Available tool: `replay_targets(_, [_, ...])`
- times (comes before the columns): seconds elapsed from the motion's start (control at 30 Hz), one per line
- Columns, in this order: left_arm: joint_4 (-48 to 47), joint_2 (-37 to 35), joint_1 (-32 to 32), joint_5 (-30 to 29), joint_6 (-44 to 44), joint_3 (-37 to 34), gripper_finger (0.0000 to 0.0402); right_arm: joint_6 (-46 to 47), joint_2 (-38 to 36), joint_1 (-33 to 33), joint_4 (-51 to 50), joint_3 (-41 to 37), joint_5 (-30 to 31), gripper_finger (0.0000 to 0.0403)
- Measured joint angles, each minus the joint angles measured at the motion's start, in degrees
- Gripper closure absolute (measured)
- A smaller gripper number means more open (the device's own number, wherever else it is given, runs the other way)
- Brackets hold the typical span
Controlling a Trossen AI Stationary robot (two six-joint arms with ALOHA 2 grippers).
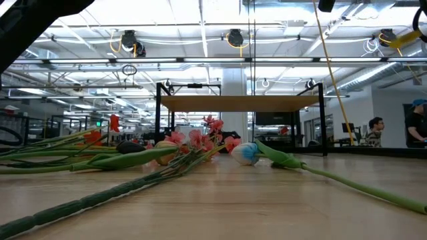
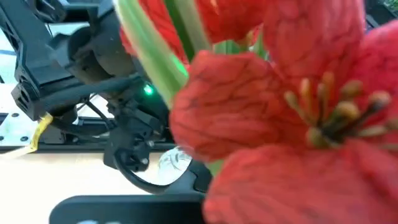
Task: Pick and place flowers into a vace then onto a shelf
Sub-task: Put the right orange flowers into the right transparent vase
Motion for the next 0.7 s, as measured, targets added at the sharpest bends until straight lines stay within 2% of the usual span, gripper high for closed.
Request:
replay_targets(0.23, [-0.24,0.00,-0.02,0.00,-0.15,0.00,0.0394,0.58,1.04,1.67,2.57,-2.12,7.40,0.0399])
replay_targets(0.37, [-0.24,0.00,0.00,-0.17,-0.62,0.00,0.0373,-0.66,1.12,1.84,2.98,-2.34,11.62,0.0399])
replay_targets(0.47, [-0.26,0.00,0.00,-0.17,-0.58,0.00,0.0360,-1.31,1.12,1.84,5.28,-2.35,17.69,0.0399])
replay_targets(0.63, [-0.24,0.00,0.04,-0.63,0.11,0.00,0.0374,0.18,2.13,2.11,5.26,-2.35,15.18,0.0399])
replay_targets(0.7, [-0.22,0.00,0.04,-2.55,0.23,0.00,0.0385,0.24,2.31,2.36,5.30,-2.35,16.71,0.0399])
